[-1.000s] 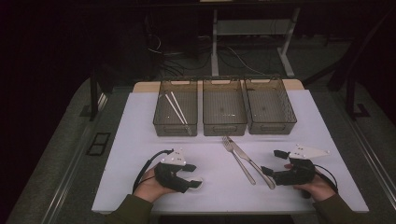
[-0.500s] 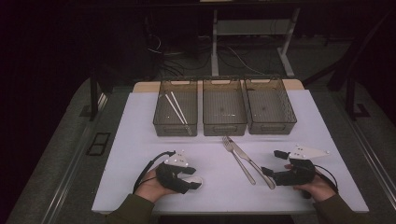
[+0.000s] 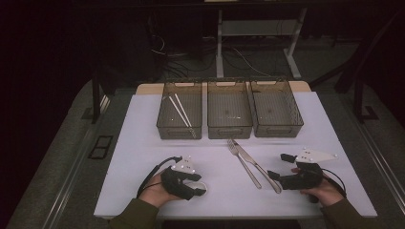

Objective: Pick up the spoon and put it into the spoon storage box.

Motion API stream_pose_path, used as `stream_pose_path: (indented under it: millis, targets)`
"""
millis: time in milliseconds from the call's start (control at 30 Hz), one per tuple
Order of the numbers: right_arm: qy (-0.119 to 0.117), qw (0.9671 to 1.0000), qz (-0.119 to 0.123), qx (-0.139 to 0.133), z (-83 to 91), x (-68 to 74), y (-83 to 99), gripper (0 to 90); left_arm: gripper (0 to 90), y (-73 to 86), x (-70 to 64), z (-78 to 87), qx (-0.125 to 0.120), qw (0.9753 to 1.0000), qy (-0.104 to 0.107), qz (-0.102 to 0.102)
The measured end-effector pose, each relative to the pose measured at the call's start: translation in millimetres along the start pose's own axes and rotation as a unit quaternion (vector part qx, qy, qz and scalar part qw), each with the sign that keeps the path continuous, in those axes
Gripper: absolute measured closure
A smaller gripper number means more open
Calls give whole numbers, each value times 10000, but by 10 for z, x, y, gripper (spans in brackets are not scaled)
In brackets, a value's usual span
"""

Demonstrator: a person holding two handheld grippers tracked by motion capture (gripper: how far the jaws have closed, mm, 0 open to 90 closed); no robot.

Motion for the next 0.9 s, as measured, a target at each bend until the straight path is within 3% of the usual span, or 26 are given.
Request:
stream_pose_path:
  millis: [333,400,667,800,900]
  targets:
    - [2,10000,-2,15,1,-1,5,156,506,35,-61,-28,151,9995,160,-230]
    - [0,10000,1,10,2,0,4,156,517,39,-65,-34,153,9993,103,-323]
    - [-4,10000,-6,19,4,-3,7,156,557,51,-62,-24,141,9991,143,-367]
    - [-4,10000,-5,20,3,-3,8,156,656,60,-45,0,122,9993,120,-319]
    - [-6,10000,-10,16,5,-3,6,156,680,65,-41,7,119,9993,122,-326]
Point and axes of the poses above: each handheld gripper's, and its own axes: z roughly backward along the jaws, y roughly out of its underside, x roughly to its left, the point moved 10 cm from there along -z, roughly forward along the jaws, and after that the axes turned 12 degrees about x, right-handed, at the moved point
